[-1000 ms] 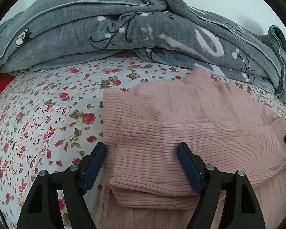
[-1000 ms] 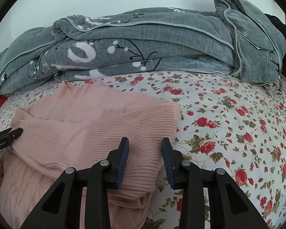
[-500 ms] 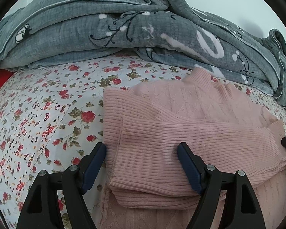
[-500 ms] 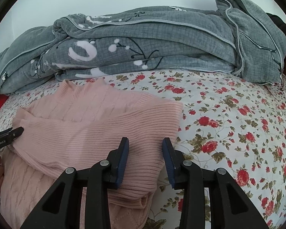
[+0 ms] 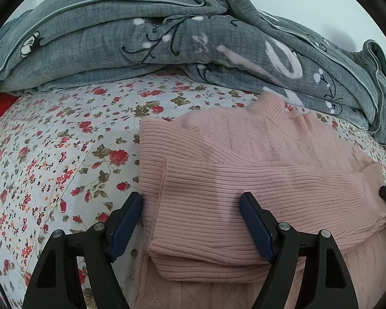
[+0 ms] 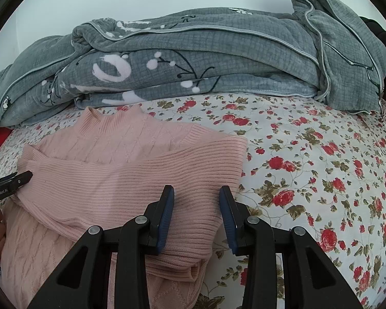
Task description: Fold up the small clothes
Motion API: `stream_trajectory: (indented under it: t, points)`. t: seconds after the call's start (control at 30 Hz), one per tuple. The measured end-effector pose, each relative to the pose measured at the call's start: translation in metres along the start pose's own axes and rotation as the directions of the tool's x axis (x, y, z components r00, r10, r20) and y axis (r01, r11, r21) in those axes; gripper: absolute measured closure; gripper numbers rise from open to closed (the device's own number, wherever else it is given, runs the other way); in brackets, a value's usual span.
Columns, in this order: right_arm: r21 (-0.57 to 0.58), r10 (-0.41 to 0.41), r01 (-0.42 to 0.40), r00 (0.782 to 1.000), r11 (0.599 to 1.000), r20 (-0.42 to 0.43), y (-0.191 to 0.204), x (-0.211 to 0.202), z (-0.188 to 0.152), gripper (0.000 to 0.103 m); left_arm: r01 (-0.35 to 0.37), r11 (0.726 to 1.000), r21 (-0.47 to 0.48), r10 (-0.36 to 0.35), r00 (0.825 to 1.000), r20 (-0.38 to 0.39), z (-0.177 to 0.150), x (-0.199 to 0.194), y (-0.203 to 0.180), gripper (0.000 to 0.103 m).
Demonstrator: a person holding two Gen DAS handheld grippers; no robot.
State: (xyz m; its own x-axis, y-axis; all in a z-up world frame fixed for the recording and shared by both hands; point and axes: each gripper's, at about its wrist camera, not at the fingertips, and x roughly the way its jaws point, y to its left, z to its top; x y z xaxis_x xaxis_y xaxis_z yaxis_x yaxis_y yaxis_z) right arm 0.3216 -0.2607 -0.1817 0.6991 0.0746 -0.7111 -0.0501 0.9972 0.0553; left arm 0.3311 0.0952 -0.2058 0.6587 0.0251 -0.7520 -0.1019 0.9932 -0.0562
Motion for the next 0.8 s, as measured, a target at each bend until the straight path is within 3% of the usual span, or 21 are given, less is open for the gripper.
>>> stream_trajectory:
  t: [0.8]
  points:
    - [0.002,0.001,-0.001,1.000,1.000,-0.002,-0.0002,0.0000,0.0001,0.066,0.005,1.000,-0.004,-0.005,1.000,-0.001,0.0004,-0.0003,0.0002,0.025]
